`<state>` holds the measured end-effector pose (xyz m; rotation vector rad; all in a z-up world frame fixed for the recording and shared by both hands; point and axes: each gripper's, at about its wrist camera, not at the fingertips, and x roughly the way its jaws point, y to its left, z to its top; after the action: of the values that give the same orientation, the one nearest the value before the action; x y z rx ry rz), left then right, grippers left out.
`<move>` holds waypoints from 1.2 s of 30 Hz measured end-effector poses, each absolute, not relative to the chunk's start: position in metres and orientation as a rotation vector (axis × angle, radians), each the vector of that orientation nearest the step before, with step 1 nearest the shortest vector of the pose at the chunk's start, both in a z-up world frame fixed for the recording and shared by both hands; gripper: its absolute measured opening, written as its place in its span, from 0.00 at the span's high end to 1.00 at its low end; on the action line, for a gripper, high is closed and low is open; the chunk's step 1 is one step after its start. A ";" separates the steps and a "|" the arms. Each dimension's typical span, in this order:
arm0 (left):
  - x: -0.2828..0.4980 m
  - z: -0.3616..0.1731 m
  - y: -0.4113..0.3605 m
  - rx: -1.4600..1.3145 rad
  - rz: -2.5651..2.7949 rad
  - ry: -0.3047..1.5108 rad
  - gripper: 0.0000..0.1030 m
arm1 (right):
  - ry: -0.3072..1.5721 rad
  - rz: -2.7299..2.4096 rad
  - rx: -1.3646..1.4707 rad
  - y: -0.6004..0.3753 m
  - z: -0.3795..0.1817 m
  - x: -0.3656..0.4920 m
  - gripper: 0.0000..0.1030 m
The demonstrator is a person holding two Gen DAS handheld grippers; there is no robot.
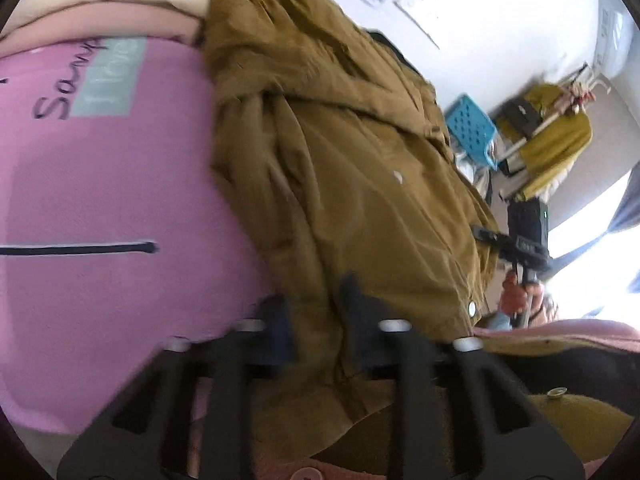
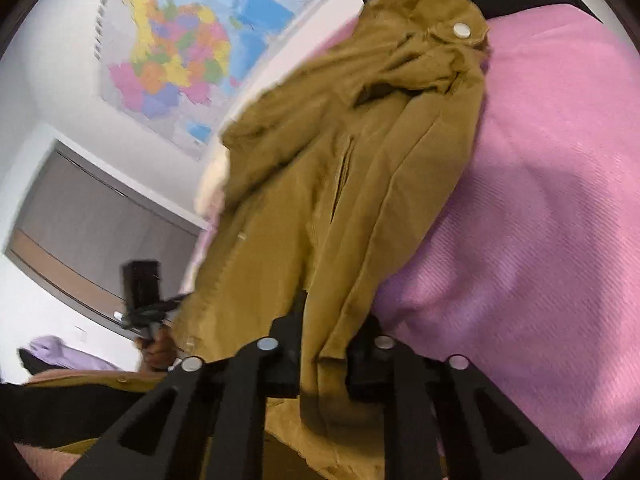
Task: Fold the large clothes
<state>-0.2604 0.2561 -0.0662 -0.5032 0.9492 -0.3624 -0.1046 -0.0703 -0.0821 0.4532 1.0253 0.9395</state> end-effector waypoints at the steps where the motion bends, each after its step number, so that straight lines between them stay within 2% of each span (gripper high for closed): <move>1: -0.263 -0.062 0.258 -0.502 -0.353 0.934 0.89 | 1.010 0.948 0.480 -0.076 -0.080 -0.107 0.84; 3: -0.267 -0.058 0.262 -0.508 -0.347 0.916 0.89 | 1.014 0.963 0.482 -0.080 -0.079 -0.110 0.61; 4: -0.265 -0.061 0.264 -0.520 -0.350 0.934 0.82 | 1.022 0.990 0.481 -0.079 -0.080 -0.113 0.52; 5: -0.261 -0.067 0.263 -0.529 -0.357 0.975 0.60 | 1.016 1.009 0.464 -0.077 -0.079 -0.116 0.49; 6: -0.258 -0.075 0.261 -0.547 -0.377 1.001 0.52 | 1.015 0.999 0.422 -0.073 -0.077 -0.119 0.49; 7: -0.256 -0.076 0.261 -0.558 -0.385 0.985 0.48 | 1.018 0.989 0.401 -0.069 -0.076 -0.120 0.51; 8: -0.257 -0.075 0.260 -0.561 -0.399 0.975 0.44 | 1.017 0.985 0.397 -0.067 -0.075 -0.121 0.67; 9: -0.256 -0.073 0.257 -0.548 -0.386 0.972 0.48 | 1.017 0.972 0.401 -0.066 -0.075 -0.120 0.79; 10: -0.255 -0.073 0.255 -0.540 -0.378 0.971 0.74 | 1.018 0.970 0.411 -0.067 -0.075 -0.120 0.90; 11: -0.254 -0.072 0.254 -0.537 -0.336 0.969 0.91 | 1.011 0.980 0.434 -0.068 -0.074 -0.120 0.90; 13: -0.257 -0.065 0.252 -0.540 -0.284 0.942 0.92 | 0.965 0.983 0.459 -0.070 -0.062 -0.124 0.91; 20: -0.298 0.025 0.265 -0.525 -0.303 0.625 0.94 | 0.725 1.068 0.511 -0.101 0.010 -0.157 0.95; 23: -0.306 0.044 0.263 -0.498 -0.310 0.582 0.94 | 0.657 1.089 0.515 -0.111 0.031 -0.166 0.95; 26: -0.305 0.043 0.268 -0.490 -0.320 0.576 0.93 | 0.641 1.094 0.485 -0.115 0.034 -0.168 0.95; 29: -0.293 0.011 0.275 -0.549 -0.356 0.674 0.91 | 0.747 1.085 0.522 -0.111 0.008 -0.156 0.93; 31: -0.284 -0.016 0.274 -0.579 -0.404 0.765 0.87 | 0.831 1.061 0.529 -0.106 -0.016 -0.148 0.89; 33: -0.278 -0.042 0.269 -0.582 -0.418 0.846 0.84 | 0.896 1.048 0.551 -0.103 -0.037 -0.147 0.73; 34: -0.276 -0.053 0.266 -0.576 -0.411 0.881 0.82 | 0.928 1.031 0.552 -0.103 -0.046 -0.148 0.53; 35: -0.275 -0.061 0.266 -0.570 -0.399 0.903 0.76 | 0.961 1.029 0.548 -0.103 -0.056 -0.150 0.38; 36: -0.274 -0.066 0.266 -0.562 -0.389 0.923 0.70 | 0.997 1.019 0.538 -0.102 -0.066 -0.152 0.34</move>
<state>-0.2744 0.2656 -0.0665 -0.5618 0.9227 -0.3894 -0.1517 -0.1021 -0.0661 0.5382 0.9967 1.0189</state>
